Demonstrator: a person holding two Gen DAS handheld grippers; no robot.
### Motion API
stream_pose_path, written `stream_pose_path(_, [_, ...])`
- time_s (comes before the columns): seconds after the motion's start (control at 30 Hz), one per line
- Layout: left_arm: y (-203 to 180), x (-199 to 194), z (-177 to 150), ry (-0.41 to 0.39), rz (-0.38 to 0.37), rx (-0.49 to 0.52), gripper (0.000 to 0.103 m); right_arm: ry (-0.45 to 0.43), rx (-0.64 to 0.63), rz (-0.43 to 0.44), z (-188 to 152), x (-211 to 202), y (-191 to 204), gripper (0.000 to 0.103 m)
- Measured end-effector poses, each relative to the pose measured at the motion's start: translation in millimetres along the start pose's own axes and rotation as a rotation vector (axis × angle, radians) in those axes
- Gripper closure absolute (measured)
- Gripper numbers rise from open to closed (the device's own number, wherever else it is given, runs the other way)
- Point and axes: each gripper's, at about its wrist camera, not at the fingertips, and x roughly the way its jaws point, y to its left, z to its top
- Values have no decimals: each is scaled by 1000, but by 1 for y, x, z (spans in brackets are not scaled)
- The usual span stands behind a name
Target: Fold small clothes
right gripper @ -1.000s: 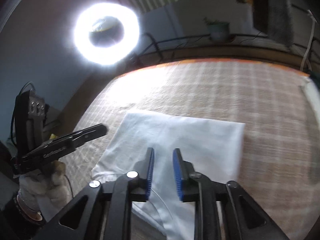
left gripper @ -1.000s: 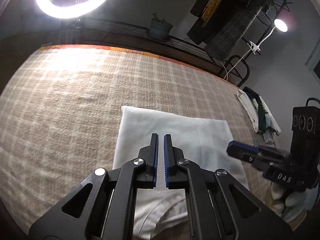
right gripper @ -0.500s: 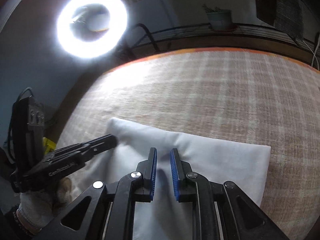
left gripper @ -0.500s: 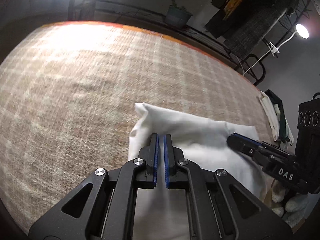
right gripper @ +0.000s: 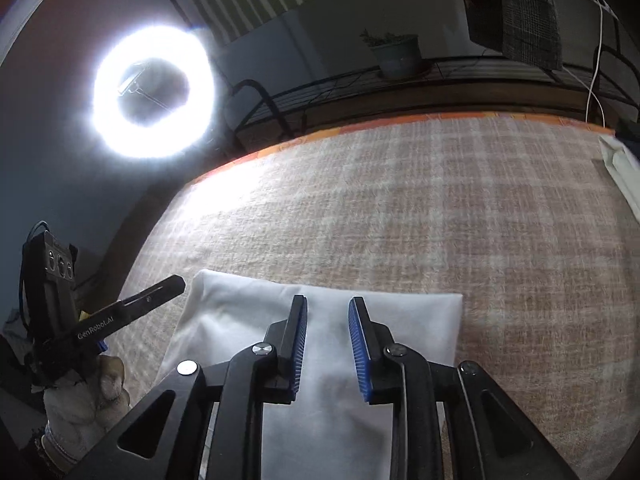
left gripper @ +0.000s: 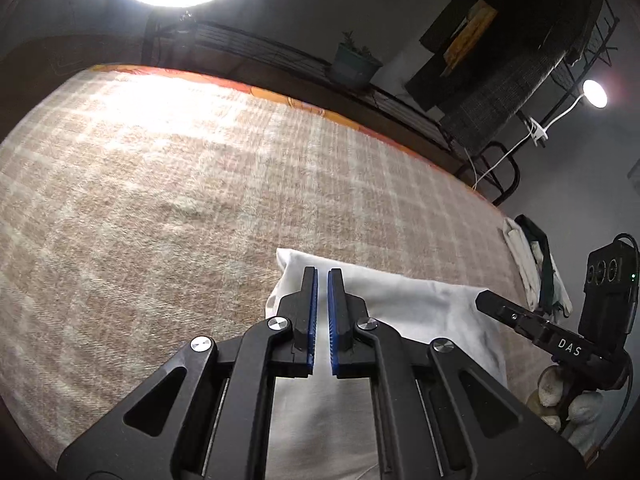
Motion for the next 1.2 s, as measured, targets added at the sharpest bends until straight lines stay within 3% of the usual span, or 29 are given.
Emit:
stream_pose_path(0.17, [12, 26, -6, 36, 112, 1, 100, 34, 46, -58, -6, 9, -24, 78])
stream_pose_path(0.27, [18, 20, -4, 21, 192, 29, 100, 41, 56, -144, -6, 5, -40, 88])
stream_pose_path(0.3, [20, 17, -3, 13, 208, 32, 99, 39, 62, -170, -5, 2, -43, 85])
stream_pose_path(0.33, [25, 12, -2, 4, 208, 14, 99, 32, 64, -232, -5, -3, -47, 76])
stream_pose_path(0.4, [34, 1, 1, 0, 172, -31, 99, 20, 79, -265, -5, -13, -55, 73])
stream_pose_path(0.5, [32, -14, 2, 4, 133, -22, 97, 24, 143, -178, -8, -29, -68, 71])
stream_pose_path(0.57, [27, -21, 1, 23, 112, -4, 70, 26, 147, -131, -13, -41, -68, 68])
stream_pose_path(0.6, [26, -24, -2, 31, 91, -4, 51, 28, 139, -120, -16, -44, -67, 62])
stream_pose_path(0.63, [23, -29, -5, 43, 57, -7, 46, 32, 132, -98, -19, -50, -65, 50])
stream_pose_path(0.7, [21, -34, -12, 71, 32, 3, 46, 43, 128, -62, -28, -57, -63, 42])
stream_pose_path(0.77, [22, -39, -19, 92, 18, 8, 46, 63, 120, -28, -38, -62, -61, 43])
stream_pose_path(1.03, [51, -27, -40, 202, -96, -206, 46, 127, 180, 79, -67, -57, -75, 49])
stream_pose_path(1.2, [47, -22, -36, 200, -101, -201, 46, 146, 261, 154, -72, -45, -88, 57])
